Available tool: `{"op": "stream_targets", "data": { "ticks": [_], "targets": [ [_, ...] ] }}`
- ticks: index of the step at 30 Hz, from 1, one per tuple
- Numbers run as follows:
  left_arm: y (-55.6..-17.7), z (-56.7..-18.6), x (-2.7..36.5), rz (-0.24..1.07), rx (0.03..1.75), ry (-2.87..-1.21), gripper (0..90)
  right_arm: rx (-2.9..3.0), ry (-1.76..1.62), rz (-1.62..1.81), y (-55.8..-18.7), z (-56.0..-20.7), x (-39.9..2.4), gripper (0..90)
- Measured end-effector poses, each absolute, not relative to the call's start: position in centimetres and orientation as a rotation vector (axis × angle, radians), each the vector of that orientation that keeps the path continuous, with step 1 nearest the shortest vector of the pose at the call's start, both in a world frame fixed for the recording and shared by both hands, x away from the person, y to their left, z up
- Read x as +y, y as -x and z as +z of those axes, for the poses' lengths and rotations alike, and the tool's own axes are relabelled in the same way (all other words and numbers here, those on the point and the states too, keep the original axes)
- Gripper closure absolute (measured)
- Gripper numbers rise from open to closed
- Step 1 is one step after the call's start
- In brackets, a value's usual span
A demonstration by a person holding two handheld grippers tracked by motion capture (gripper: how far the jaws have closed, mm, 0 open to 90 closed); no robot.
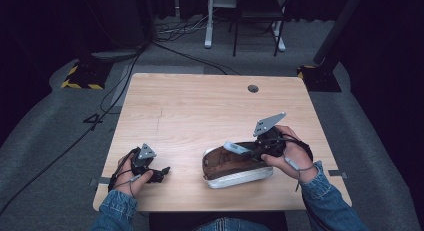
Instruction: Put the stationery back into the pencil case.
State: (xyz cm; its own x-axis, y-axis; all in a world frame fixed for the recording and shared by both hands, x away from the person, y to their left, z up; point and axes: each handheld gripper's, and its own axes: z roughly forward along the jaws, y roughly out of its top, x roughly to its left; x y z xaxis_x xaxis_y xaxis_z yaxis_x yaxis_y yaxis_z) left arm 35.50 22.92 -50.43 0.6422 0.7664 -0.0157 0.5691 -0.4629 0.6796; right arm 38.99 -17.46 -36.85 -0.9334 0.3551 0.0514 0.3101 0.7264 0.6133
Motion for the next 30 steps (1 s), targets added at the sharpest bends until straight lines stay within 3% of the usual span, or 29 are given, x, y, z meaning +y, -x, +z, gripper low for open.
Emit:
{"op": "stream_targets", "data": {
  "ticks": [30],
  "targets": [
    [-35.5, -50.4, 22.9, 0.386, 1.035, -2.199, 9.6, 2.982, -0.357, 0.879, -39.0, -39.2, -15.3, 66.5]
  ]
}}
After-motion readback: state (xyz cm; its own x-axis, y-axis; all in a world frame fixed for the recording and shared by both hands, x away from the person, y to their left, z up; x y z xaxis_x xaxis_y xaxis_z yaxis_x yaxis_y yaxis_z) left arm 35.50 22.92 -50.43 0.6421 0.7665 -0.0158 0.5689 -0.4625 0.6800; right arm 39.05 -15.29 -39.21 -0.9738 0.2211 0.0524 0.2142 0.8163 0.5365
